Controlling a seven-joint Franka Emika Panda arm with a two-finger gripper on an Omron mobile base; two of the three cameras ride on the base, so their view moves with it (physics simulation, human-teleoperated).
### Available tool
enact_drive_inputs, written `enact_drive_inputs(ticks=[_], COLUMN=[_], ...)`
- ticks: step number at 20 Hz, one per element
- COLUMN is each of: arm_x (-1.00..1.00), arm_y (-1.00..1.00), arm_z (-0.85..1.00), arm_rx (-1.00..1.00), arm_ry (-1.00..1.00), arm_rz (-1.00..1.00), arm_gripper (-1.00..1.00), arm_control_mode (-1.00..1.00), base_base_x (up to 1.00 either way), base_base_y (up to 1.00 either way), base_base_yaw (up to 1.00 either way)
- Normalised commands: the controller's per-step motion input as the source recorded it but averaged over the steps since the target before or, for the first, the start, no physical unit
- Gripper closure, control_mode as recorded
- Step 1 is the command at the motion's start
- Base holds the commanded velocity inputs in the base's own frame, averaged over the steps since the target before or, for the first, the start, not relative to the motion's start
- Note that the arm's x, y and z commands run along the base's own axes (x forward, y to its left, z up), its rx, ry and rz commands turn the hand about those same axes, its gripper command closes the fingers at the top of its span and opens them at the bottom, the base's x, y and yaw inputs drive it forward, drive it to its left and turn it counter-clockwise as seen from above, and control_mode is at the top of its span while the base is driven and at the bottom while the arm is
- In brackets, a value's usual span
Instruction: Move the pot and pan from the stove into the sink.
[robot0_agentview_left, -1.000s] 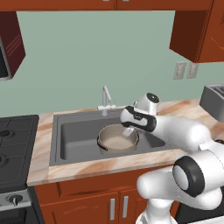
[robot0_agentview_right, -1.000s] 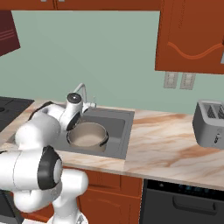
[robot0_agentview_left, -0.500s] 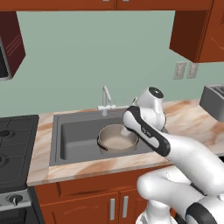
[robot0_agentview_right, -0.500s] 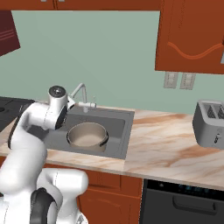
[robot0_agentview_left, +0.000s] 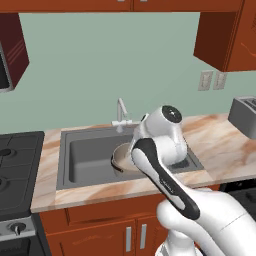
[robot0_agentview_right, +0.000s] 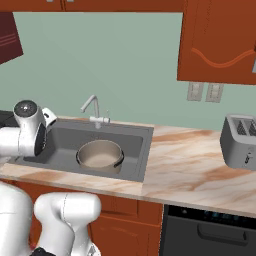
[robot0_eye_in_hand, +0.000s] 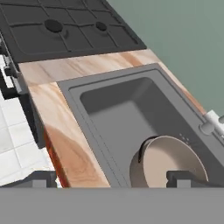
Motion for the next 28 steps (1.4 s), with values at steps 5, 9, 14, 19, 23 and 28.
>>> enact_drive_inputs(ticks=[5, 9, 14, 19, 23, 28], arm_x=[-0.46, -0.01, 0.0, 0.0, 0.0, 0.0], arm_y=[0.47, 0.0, 0.0, 0.0, 0.0, 0.0], arm_z=[0.35, 0.0, 0.0, 0.0, 0.0, 0.0], arm_rx=[0.01, 0.0, 0.0, 0.0, 0.0, 0.0], arm_ry=[-0.24, -0.01, 0.0, 0.0, 0.0, 0.0], arm_rz=[-0.02, 0.0, 0.0, 0.0, 0.0, 0.0], arm_gripper=[-1.0, -1.0, -1.0, -1.0, -1.0, -1.0], arm_control_mode=[-1.0, -1.0, -1.0, 1.0, 1.0, 1.0], base_base_x=[0.0, 0.0, 0.0, -0.05, -0.16, -0.17], base_base_y=[0.0, 0.0, 0.0, 0.22, 0.79, 0.98], base_base_yaw=[0.0, 0.0, 0.0, 0.0, -0.01, -0.03])
